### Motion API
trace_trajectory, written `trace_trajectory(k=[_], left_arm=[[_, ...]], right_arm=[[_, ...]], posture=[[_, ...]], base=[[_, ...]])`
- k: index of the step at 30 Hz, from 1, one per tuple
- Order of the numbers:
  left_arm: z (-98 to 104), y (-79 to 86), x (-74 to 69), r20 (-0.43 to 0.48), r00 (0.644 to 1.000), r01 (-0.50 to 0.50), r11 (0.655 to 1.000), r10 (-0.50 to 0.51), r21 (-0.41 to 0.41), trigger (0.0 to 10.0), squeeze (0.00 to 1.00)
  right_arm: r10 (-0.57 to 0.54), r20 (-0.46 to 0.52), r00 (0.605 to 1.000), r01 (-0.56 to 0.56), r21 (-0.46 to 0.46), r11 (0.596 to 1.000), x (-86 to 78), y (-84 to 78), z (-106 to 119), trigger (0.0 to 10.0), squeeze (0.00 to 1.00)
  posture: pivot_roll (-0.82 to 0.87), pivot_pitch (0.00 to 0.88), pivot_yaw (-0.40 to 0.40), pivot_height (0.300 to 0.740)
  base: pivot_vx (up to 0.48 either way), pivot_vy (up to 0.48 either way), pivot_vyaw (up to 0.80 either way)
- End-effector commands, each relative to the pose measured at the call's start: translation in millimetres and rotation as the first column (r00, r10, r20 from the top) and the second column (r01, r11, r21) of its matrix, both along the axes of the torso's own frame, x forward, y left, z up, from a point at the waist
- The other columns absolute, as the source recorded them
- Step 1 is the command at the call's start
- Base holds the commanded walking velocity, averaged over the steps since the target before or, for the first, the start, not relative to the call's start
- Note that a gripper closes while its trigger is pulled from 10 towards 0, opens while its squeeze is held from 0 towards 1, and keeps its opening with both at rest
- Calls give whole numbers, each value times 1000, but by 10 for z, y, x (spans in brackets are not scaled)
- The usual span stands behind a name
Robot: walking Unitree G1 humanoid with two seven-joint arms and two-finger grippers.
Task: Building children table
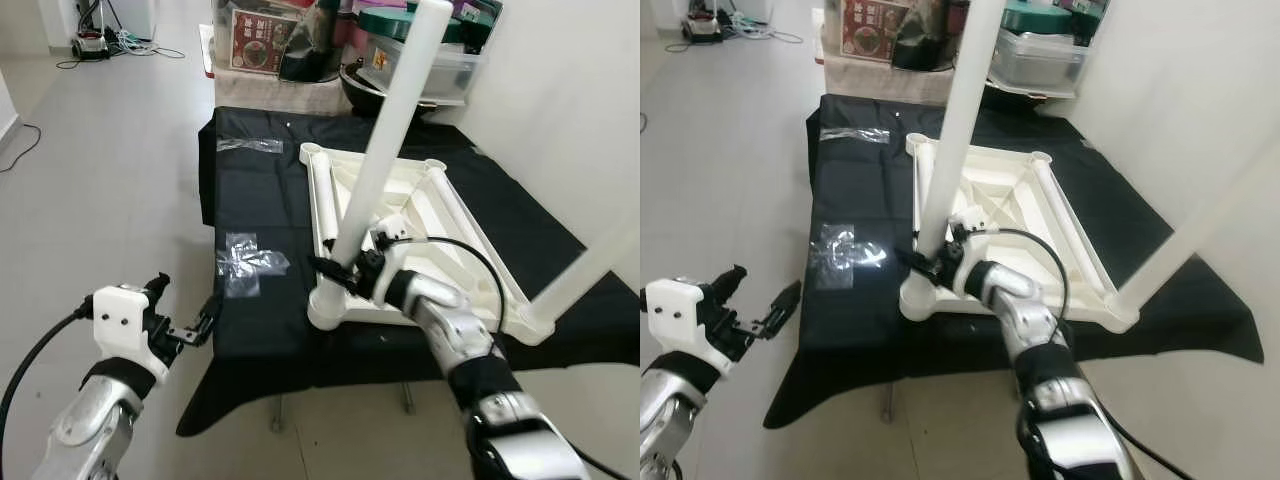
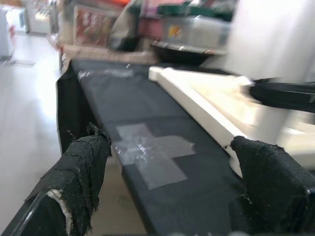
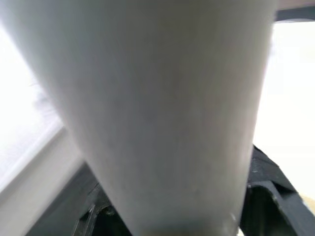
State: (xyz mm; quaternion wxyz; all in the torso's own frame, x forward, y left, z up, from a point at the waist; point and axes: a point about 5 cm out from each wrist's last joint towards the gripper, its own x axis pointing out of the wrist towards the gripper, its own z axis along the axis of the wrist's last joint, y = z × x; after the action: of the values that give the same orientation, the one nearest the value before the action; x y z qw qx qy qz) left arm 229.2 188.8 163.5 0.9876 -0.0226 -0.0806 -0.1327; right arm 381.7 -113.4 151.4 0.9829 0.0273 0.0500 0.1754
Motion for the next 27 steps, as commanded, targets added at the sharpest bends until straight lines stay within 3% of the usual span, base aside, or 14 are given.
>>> trace_trajectory(k=[1, 2, 4, 7, 8, 11, 12, 13, 18, 19, 22, 24, 25, 27], left_arm=[[-55, 33, -34, -27, 1000, -9, 1000, 9, 2, 10000, 0], [-56, 32, -36, -28, 1000, -7, 1000, 7, 2, 10000, 0], [-56, 29, -38, -29, 1000, -4, 1000, 4, 2, 10000, 0], [-57, 27, -42, -30, 1000, -1, 1000, 2, 1, 10000, 0], [-57, 27, -43, -31, 1000, -1, 1000, 1, 0, 10000, 0], [-56, 26, -43, -31, 1000, 0, 1000, 0, -1, 10000, 0], [-55, 26, -43, -30, 1000, 0, 1000, 0, -2, 10000, 0], [-58, 22, -38, -30, 1000, -1, 1000, 0, -3, 10000, 0], [-65, 18, -32, -29, 1000, -3, 1000, 3, -5, 10000, 0], [-65, 18, -29, -28, 1000, -4, 1000, 4, -6, 10000, 0], [-66, 18, -25, -27, 1000, -3, 1000, 3, -7, 10000, 0], [-60, 16, -13, -24, 1000, 0, 1000, -1, -9, 10000, 0], [-60, 16, -13, -24, 1000, 0, 1000, -1, -9, 10000, 0], [-57, 13, -8, -23, 1000, 3, 1000, -4, -9, 10000, 0]], right_arm=[[-340, -122, 933, 330, -96, 939, -35, -523, -273, 0, 0], [-528, -156, 835, 508, -150, 848, -74, -693, -357, 0, 0], [-569, -132, 812, 547, -172, 820, -139, -721, -370, 0, 0], [-531, -73, 844, 515, -161, 842, -211, -612, -299, 0, 0], [-487, -47, 872, 478, -132, 868, -235, -509, -230, 10000, 0], [-421, -26, 907, 416, -114, 902, -240, -398, -173, 10000, 0], [-325, -6, 946, 324, -77, 943, -237, -272, -123, 10000, 0], [-220, 55, 974, 220, 7, 976, -228, -144, 2, 10000, 1000], [-15, 152, 988, 0, 100, 995, -199, 13, 208, 10000, 1000], [60, 177, 982, -78, 99, 992, -175, 18, 265, 10000, 0], [217, 230, 949, -238, 68, 969, -153, 34, 399, 10000, 0], [490, 232, 840, -500, -16, 866, -259, 146, 472, 10000, 0], [490, 232, 840, -500, -16, 866, -259, 146, 472, 10000, 0], [636, 191, 747, -643, -33, 765, -366, 265, 441, 10000, 0]], posture=[[160, 0, -170, 740], [159, 0, -170, 740], [160, 0, -168, 740], [151, 0, -166, 740], [150, 0, -166, 740], [150, 0, -166, 740], [150, 0, -166, 740], [157, 0, -176, 740], [156, 0, -177, 740], [152, 0, -177, 740], [150, 0, -176, 740], [150, 0, -175, 740], [150, 0, -175, 740], [151, 0, -177, 740]], base=[[0, 0, 0], [0, 0, 0], [0, 0, 0], [0, 0, 0], [0, 0, 0], [0, 0, 0], [0, 0, 0], [0, 0, 0], [0, 0, 0], [0, 0, 0], [0, 0, 0], [0, 0, 0], [0, 0, 0], [0, 0, 0]])
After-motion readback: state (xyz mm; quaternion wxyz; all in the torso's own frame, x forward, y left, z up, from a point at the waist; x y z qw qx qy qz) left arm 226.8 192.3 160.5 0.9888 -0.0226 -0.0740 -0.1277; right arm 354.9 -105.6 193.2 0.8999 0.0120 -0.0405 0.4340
